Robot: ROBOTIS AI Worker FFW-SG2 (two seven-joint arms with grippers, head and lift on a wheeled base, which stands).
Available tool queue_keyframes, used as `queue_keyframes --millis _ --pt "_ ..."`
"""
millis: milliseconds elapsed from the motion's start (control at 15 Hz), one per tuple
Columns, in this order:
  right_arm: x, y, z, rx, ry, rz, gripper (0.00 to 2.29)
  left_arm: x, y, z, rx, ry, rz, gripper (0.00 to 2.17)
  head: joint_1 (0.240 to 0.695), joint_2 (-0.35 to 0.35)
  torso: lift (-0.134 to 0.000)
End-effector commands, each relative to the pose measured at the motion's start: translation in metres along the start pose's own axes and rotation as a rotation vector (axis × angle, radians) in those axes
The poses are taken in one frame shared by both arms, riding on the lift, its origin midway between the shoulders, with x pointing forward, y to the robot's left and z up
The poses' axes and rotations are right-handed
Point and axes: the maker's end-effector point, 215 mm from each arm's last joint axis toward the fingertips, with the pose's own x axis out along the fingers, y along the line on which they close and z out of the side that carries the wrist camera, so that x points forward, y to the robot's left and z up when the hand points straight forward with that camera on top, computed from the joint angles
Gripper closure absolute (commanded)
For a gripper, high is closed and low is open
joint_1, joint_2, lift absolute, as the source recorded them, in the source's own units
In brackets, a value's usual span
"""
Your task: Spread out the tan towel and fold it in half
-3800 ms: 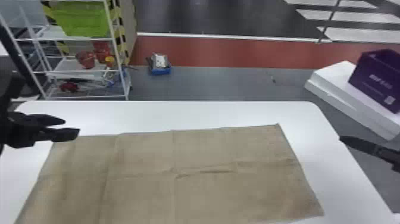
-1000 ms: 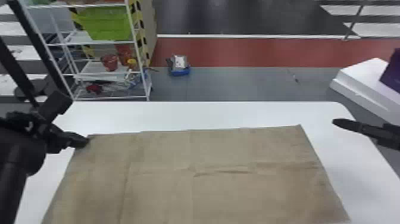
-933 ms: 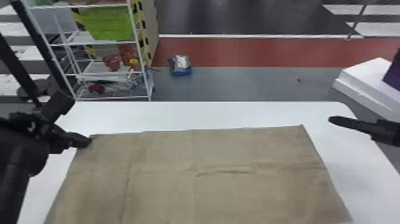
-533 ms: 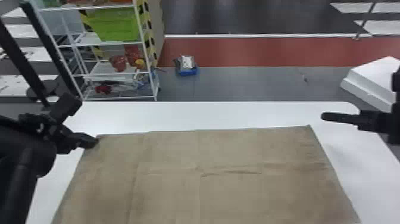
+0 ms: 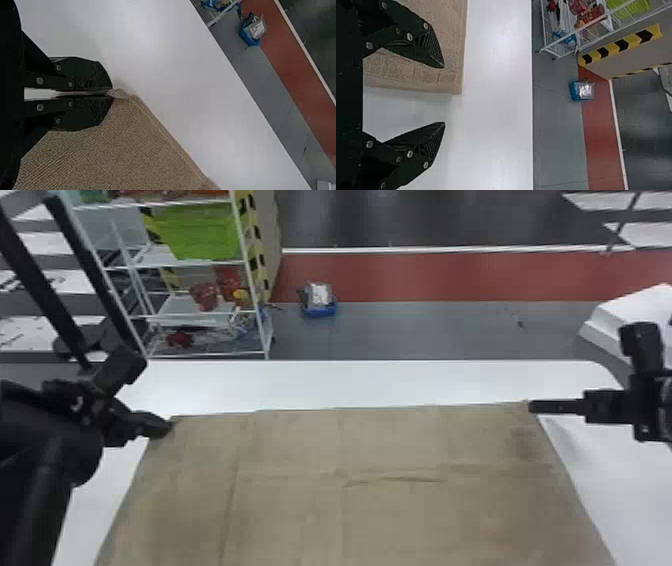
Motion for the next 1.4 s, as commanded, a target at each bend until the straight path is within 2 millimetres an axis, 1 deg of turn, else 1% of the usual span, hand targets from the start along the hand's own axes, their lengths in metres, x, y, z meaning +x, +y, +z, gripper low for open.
queue_keyframes --millis 0,133,400,533,600,800,933,1067,1133,1267,1333 --pt "0.002 0.0 -0.004 -0.002 0.01 -0.007 0.47 0.0 0.0 0.001 0.003 -0.002 -0.001 1.08 0.695 0.055 -0.124" --pt "0.002 -0.001 0.002 -0.011 -0.01 -0.007 0.56 0.0 0.0 0.001 0.002 -0.002 -0.004 1.08 0.695 0.055 -0.124" --pt "0.002 -0.004 0.003 -0.035 0.001 -0.026 0.56 0.0 -0.003 0.003 0.018 -0.008 -0.011 1.08 0.695 0.053 -0.124" --pt "0.007 -0.001 -0.002 -0.045 0.027 -0.027 0.56 0.001 -0.004 0.006 0.029 -0.011 -0.014 1.08 0.695 0.05 -0.124" --pt "0.01 0.002 0.0 -0.048 0.023 -0.021 0.56 0.001 -0.004 0.005 0.027 -0.012 -0.013 1.08 0.695 0.049 -0.124" --pt "0.015 0.007 0.0 -0.064 0.032 -0.016 0.56 0.001 -0.005 0.008 0.042 -0.018 -0.016 1.08 0.695 0.053 -0.124" --pt "0.017 0.007 0.001 -0.075 0.038 -0.021 0.69 0.001 -0.005 0.009 0.05 -0.023 -0.018 1.08 0.695 0.056 -0.124" --pt "0.018 0.005 -0.001 -0.082 0.052 -0.03 0.75 0.001 -0.005 0.009 0.05 -0.024 -0.02 1.08 0.695 0.057 -0.124" --pt "0.019 0.004 -0.002 -0.092 0.055 -0.032 0.97 0.001 -0.005 0.01 0.054 -0.027 -0.021 1.08 0.695 0.056 -0.124" --pt "0.022 0.006 0.001 -0.111 0.049 -0.027 0.99 0.001 -0.005 0.01 0.051 -0.029 -0.021 1.08 0.695 0.055 -0.124" --pt "0.024 0.006 0.001 -0.123 0.049 -0.029 1.06 0.002 -0.005 0.01 0.057 -0.031 -0.023 1.08 0.695 0.055 -0.124"
